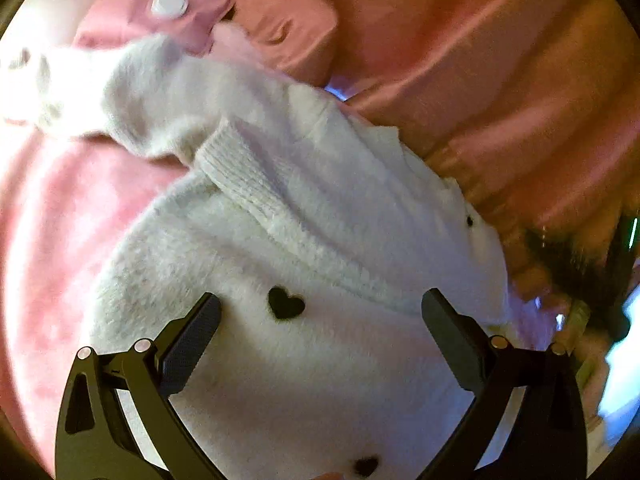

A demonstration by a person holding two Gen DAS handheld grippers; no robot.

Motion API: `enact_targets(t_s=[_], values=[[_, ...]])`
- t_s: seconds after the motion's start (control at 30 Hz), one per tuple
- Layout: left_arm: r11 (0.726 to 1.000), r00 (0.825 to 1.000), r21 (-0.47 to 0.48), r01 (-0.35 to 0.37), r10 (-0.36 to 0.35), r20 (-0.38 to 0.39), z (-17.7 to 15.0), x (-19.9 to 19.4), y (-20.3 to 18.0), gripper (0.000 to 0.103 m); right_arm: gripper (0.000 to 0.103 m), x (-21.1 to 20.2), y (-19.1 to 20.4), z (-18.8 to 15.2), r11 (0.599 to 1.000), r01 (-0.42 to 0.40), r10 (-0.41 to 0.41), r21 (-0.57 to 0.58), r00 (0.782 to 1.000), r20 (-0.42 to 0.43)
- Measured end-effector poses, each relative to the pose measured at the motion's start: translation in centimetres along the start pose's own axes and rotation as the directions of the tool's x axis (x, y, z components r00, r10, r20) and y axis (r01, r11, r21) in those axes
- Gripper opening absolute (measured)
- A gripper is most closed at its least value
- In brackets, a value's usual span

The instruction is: Fold small clothes

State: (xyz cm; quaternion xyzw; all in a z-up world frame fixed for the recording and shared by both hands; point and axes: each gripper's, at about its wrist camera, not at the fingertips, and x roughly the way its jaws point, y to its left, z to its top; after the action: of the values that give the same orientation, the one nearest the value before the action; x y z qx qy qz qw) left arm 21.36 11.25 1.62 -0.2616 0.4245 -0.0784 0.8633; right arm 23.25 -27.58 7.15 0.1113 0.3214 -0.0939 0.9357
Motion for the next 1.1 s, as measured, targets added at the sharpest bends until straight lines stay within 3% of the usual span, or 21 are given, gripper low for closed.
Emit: enact_targets(t_s=[0.07,0.13,0.2,0.27,0.3,0.33,0.37,0.4,0.43,0.5,0.57,0.63,0.73,0.8,0.9,0.97,1.0,1.07,1.1], values=[[0.999,0.999,-0.026,-0.032,0.031,-0.026,0.8,1.3,0.1,0.098,0.056,1.8,-4.4,-0.5,0.995,0.055,-0.050,0.079,0.997,-0.063],[0.996,0.998,-0.062,-0.063,0.063,-0.014,1.6,2.3,0.4,0.098,0.056,4.0,-6.6,-0.4,0.986,0.054,-0.035,0.160,0.992,-0.119],[0.994,0.997,-0.077,-0.082,0.083,0.001,2.1,2.7,0.2,0.098,0.056,6.0,-7.3,-0.5,0.979,-0.009,0.043,0.204,0.985,-0.164],[0.989,0.990,-0.046,-0.138,0.139,0.017,2.9,3.6,-0.5,0.098,0.051,7.9,-6.2,-0.3,0.989,-0.005,0.034,0.149,0.980,-0.196],[0.987,0.986,-0.029,-0.160,0.161,0.030,3.2,3.9,-1.0,0.090,0.029,7.8,-5.6,-0.4,0.994,0.003,0.018,0.111,0.981,-0.191],[0.984,0.982,0.007,-0.179,0.178,0.057,3.4,4.2,-1.7,0.081,0.014,7.4,-5.4,-0.2,0.997,0.007,0.007,0.082,0.985,-0.175],[0.978,0.978,0.043,-0.203,0.200,0.063,3.7,4.7,-2.4,0.067,0.014,6.9,-5.8,0.0,0.995,-0.008,0.022,0.098,0.989,-0.144],[0.975,0.976,0.062,-0.213,0.210,0.062,3.8,5.0,-2.8,0.061,0.013,5.5,-6.8,0.3,0.990,-0.042,0.054,0.138,0.995,-0.082],[0.974,0.976,0.077,-0.215,0.210,0.063,4.0,5.5,-3.3,0.059,0.009,4.2,-8.1,0.4,0.985,-0.030,0.036,0.170,0.999,-0.029],[0.971,0.976,0.101,-0.215,0.210,0.062,4.0,6.3,-3.9,0.051,0.008,3.5,-11.8,-0.2,0.972,0.021,-0.021,0.233,1.000,-0.005],[0.962,0.970,0.128,-0.243,0.240,0.039,3.6,7.9,-4.4,0.051,0.003,5.2,-14.6,-1.9,0.957,0.098,-0.075,0.274,0.993,-0.093],[0.962,0.970,0.127,-0.242,0.237,0.057,3.2,7.8,-4.5,0.051,0.000,5.4,-15.0,-2.9,0.952,0.132,-0.101,0.276,0.987,-0.123],[0.983,0.984,0.073,-0.170,0.165,0.066,2.9,6.3,-3.8,0.068,0.009,2.7,-14.1,-3.0,0.958,0.050,-0.043,0.283,0.999,-0.032],[0.984,0.982,0.038,-0.177,0.174,0.071,2.8,5.7,-3.1,0.082,0.010,1.6,-12.1,-2.7,0.969,-0.020,0.018,0.247,1.000,0.009],[0.978,0.978,0.027,-0.205,0.204,0.040,3.0,6.8,-2.6,0.082,0.008,2.8,-8.7,-3.1,0.988,-0.054,0.060,0.142,0.997,-0.039],[0.952,0.958,0.102,-0.288,0.283,0.054,2.7,7.6,-3.9,0.078,0.003,4.9,-7.3,-3.7,0.997,0.032,-0.024,0.068,0.993,-0.117],[0.942,0.950,0.125,-0.312,0.306,0.063,2.6,7.6,-4.2,0.072,0.000,5.3,-7.4,-4.4,0.996,0.058,-0.049,0.063,0.991,-0.128],[0.938,0.949,0.147,-0.314,0.303,0.091,2.7,6.7,-4.4,0.068,0.000,4.3,-7.3,-4.9,0.995,0.066,-0.057,0.080,0.993,-0.107],[0.944,0.950,0.130,-0.305,0.293,0.104,3.0,5.7,-3.9,0.068,0.006,3.1,-6.6,-5.1,0.995,0.069,-0.062,0.075,0.994,-0.094]])
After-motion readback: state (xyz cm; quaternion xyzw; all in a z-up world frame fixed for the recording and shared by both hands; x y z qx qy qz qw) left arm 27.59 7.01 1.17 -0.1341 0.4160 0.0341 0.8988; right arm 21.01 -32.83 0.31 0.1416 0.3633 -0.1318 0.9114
